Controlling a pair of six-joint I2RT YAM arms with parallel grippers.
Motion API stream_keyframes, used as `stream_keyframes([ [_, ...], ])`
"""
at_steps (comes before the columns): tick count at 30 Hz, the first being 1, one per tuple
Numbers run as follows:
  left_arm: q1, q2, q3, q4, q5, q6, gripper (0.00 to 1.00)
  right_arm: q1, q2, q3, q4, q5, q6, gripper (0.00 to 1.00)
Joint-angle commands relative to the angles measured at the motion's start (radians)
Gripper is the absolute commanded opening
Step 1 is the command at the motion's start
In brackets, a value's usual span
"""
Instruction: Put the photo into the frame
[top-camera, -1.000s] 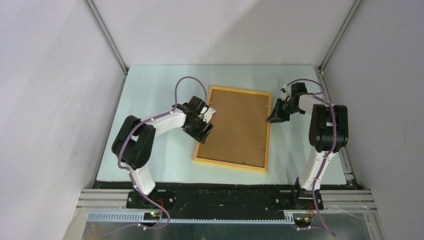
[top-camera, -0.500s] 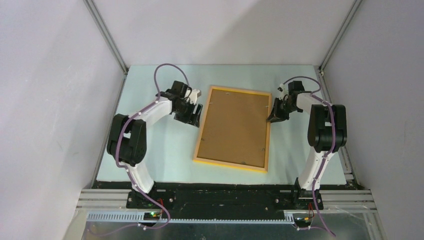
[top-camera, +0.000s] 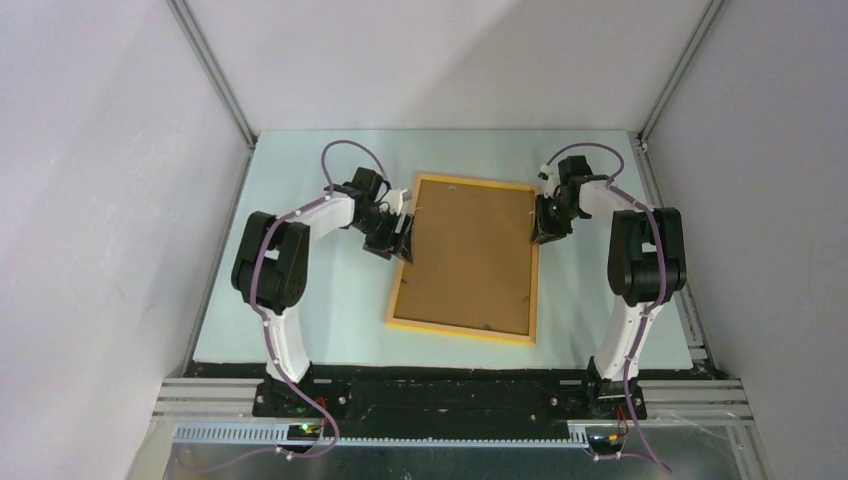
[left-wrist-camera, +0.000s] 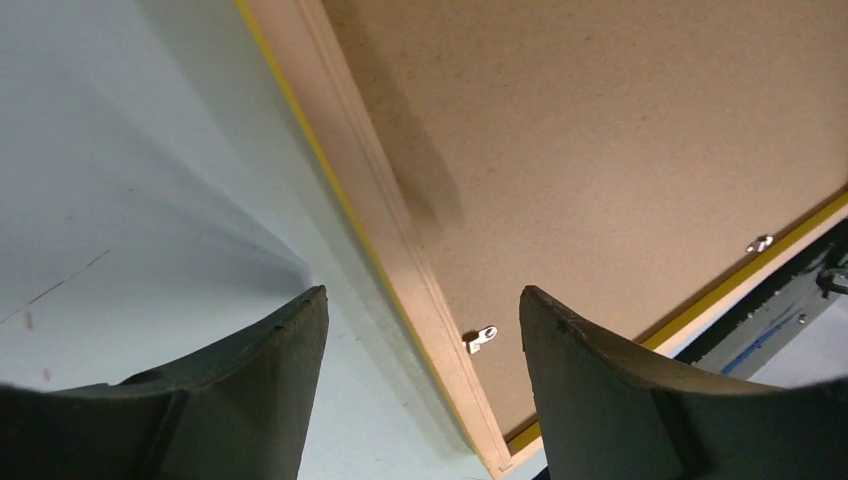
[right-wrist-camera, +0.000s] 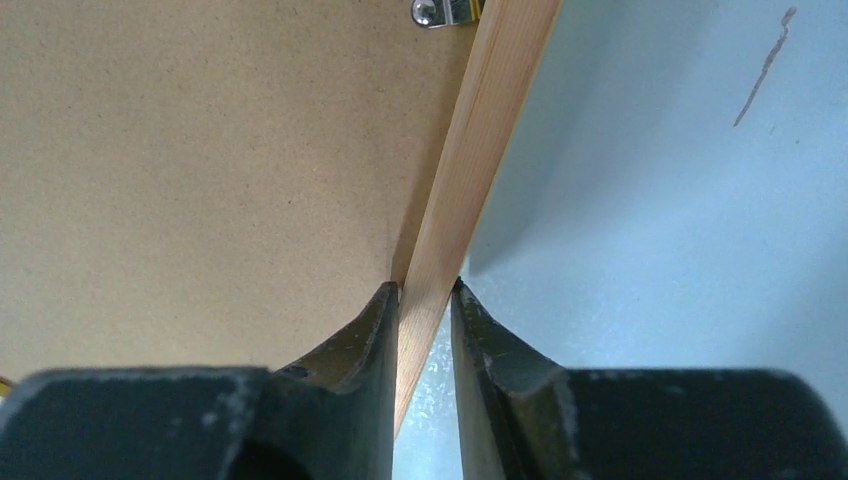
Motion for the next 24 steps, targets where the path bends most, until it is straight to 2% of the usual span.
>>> stream_keyframes([
  [1,-0.002,0.017,0.023,0.004,0.109,-0.006,0.74,0.01,-0.022,0.03,-0.056,0.021,-0.054,0.22],
  [7,-0.001,-0.002,-0.035,0.002,0.249,0.061,0.73,0.009,0.045,0.137,-0.12,0.027,-0.098,0.01],
  [16,-0.018,-0.147,-0.117,-0.102,0.409,0.32,0.74,0.026,0.254,0.508,-0.301,0.076,-0.304,0.0],
  [21,-0.044,-0.218,-0.145,-0.126,0.375,0.396,0.74,0.064,0.325,0.617,-0.313,0.147,-0.444,0.0],
  [24,-0.042,-0.237,-0.151,-0.129,0.327,0.395,0.74,0.09,0.331,0.614,-0.291,0.172,-0.524,0.0],
])
